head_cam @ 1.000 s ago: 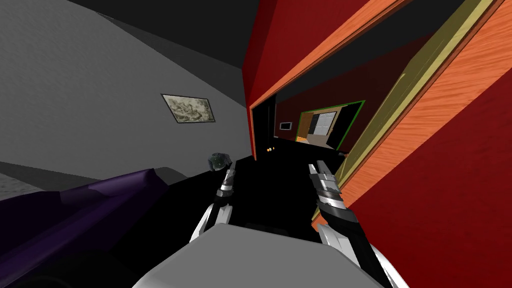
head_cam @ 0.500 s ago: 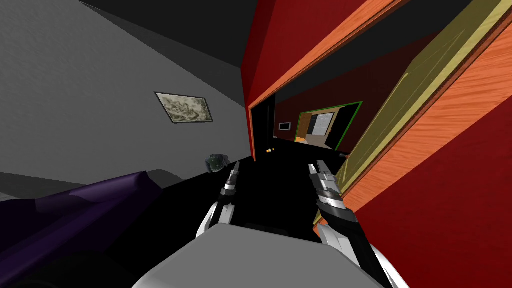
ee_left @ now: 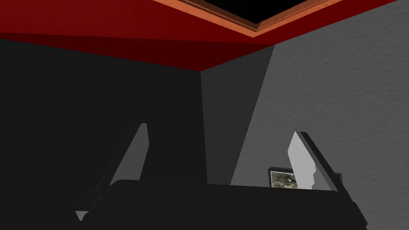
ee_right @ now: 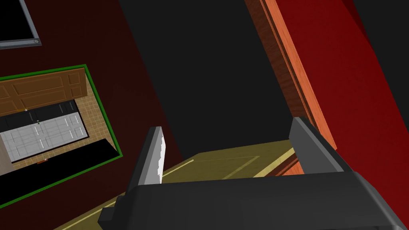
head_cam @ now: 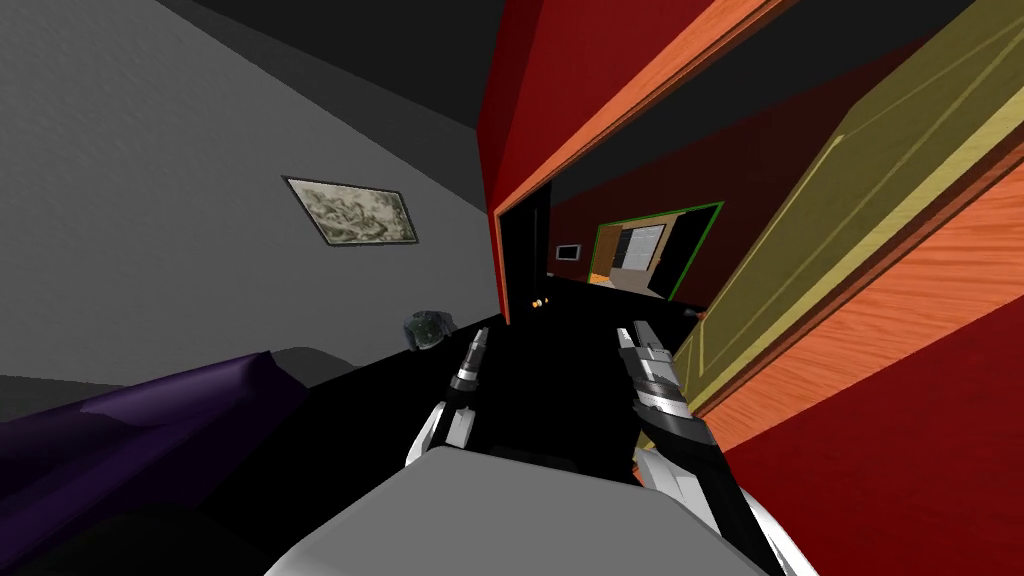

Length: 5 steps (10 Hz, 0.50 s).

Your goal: Push the door open

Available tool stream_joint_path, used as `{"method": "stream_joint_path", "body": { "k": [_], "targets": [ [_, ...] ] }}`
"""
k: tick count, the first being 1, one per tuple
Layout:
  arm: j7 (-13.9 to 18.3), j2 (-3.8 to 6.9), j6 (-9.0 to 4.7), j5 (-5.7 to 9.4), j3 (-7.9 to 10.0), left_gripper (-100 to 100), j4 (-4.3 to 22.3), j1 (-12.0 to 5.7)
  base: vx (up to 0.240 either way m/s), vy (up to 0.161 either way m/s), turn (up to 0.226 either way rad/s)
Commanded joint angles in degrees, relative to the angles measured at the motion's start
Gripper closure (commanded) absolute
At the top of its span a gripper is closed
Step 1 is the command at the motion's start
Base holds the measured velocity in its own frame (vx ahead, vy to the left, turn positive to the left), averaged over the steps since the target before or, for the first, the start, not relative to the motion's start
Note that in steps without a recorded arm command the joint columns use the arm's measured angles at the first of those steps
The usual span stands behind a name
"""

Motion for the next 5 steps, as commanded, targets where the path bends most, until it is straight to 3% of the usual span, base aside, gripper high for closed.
{"method": "stream_joint_path", "body": {
  "k": [1, 5],
  "targets": [
    [-1.14, 0.18, -0.51, -0.24, -0.47, -100, 1.8, -0.69, 0.102, 0.015, -0.028],
    [-3.88, 0.5, -1.65, -0.85, -1.58, -100, 6.49, -2.75, 0.096, 0.019, -0.032]
  ]
}}
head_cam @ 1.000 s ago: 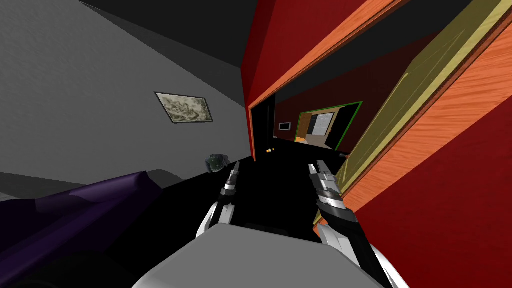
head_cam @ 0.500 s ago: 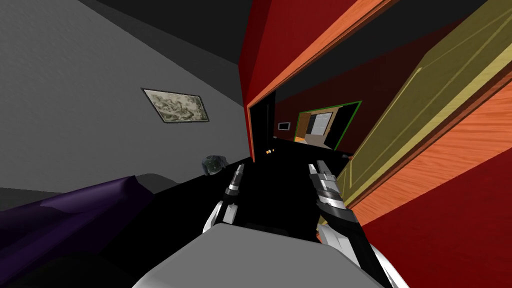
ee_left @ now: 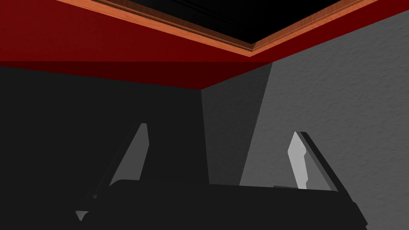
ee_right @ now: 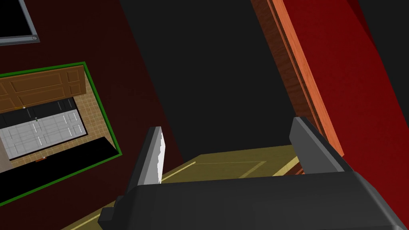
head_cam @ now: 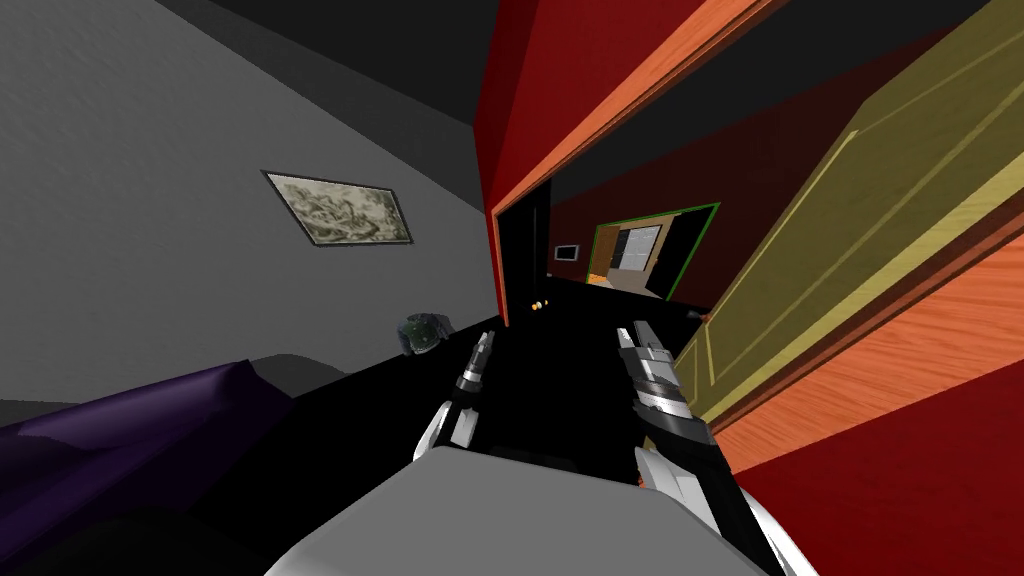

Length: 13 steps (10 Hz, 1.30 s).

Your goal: Push the door open

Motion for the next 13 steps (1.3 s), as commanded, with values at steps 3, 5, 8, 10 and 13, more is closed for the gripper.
{"method": "stream_joint_path", "body": {
  "k": [3, 5, 8, 10, 13],
  "targets": [
    [-2.8, 0.09, -0.87, -0.67, -1.2, -100, 4.28, -1.97, 0.092, 0.002, -0.032],
    [-4.25, 0.22, -1.47, -0.99, -1.79, -100, 6.77, -3.06, 0.107, 0.012, -0.031],
    [-6.46, 0.4, -2.39, -1.48, -2.69, -100, 10.55, -4.72, 0.097, 0.02, -0.034],
    [-7.96, 0.51, -3.01, -1.82, -3.3, -100, 13.12, -5.84, 0.091, 0.015, -0.033],
    [-10.21, 0.67, -3.94, -2.32, -4.21, -100, 16.97, -7.52, 0.105, 0.019, -0.032]
  ]
}}
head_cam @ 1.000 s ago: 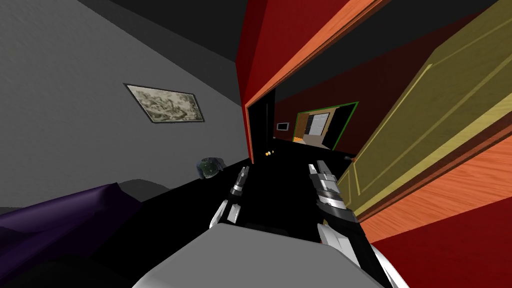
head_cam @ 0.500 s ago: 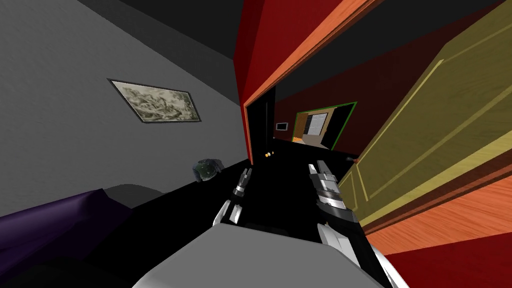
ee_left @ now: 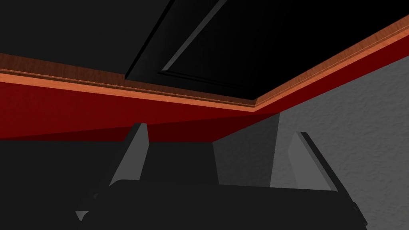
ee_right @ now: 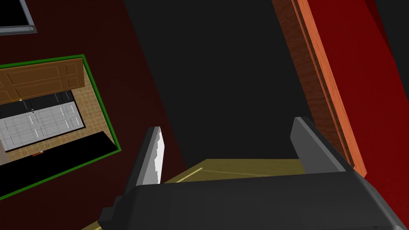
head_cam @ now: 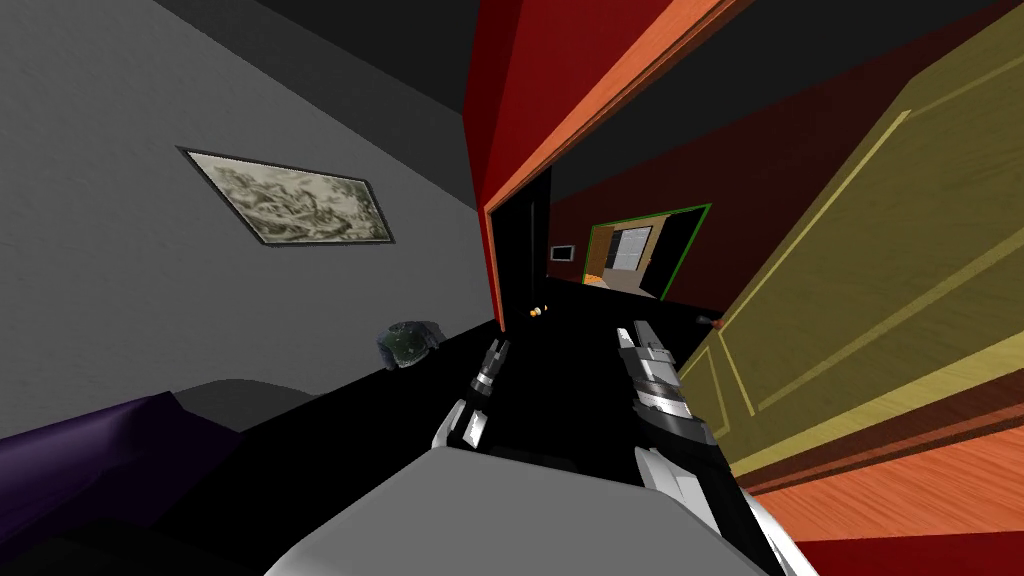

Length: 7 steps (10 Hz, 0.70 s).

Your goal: Push the door open

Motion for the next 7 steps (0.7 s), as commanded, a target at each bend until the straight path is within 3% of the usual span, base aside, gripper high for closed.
{"method": "stream_joint_path", "body": {
  "k": [1, 7],
  "targets": [
    [-1.31, 0.07, -0.52, -0.28, -0.51, -100, 2.09, -0.89, 0.084, 0.018, -0.038],
    [-5.81, 0.32, -2.38, -1.28, -2.34, -100, 9.79, -4.26, 0.098, 0.02, -0.033]
  ]
}}
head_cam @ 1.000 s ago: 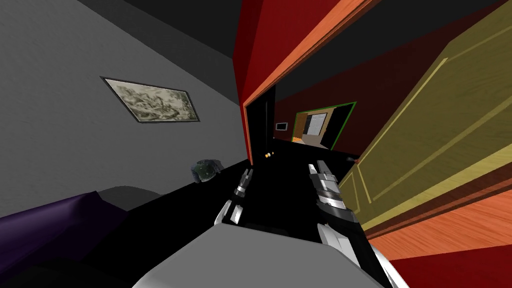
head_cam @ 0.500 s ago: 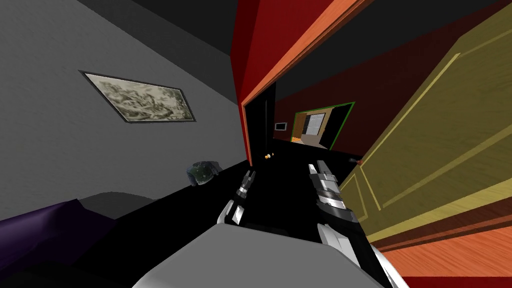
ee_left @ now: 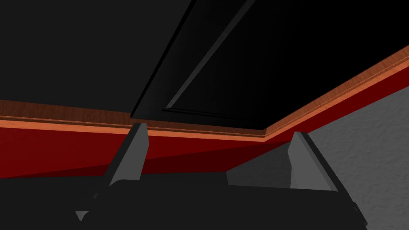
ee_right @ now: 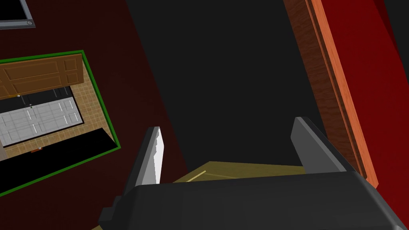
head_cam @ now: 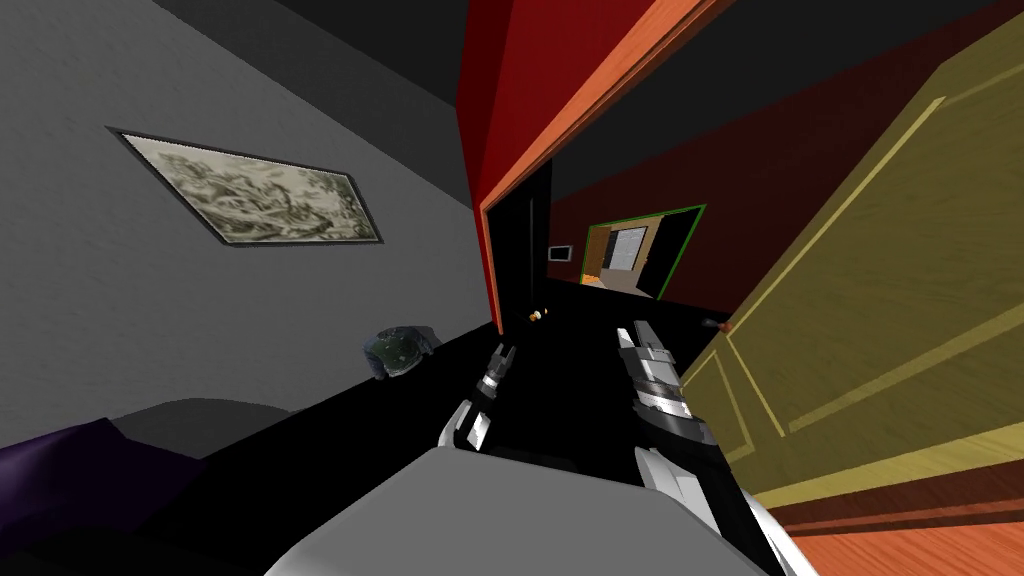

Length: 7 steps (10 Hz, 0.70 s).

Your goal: Push the door open

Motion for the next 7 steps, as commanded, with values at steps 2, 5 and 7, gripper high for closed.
{"method": "stream_joint_path", "body": {
  "k": [2, 5, 7],
  "targets": [
    [-1.99, 0.15, -1.15, -0.37, -0.67, -100, 3.87, -1.7, 0.101, 0.02, -0.032],
    [-4.17, 0.24, -2.06, -0.85, -1.56, -100, 7.61, -3.33, 0.093, 0.014, -0.033],
    [-5.63, 0.31, -2.66, -1.17, -2.15, -100, 10.1, -4.42, 0.091, 0.021, -0.03]
  ]
}}
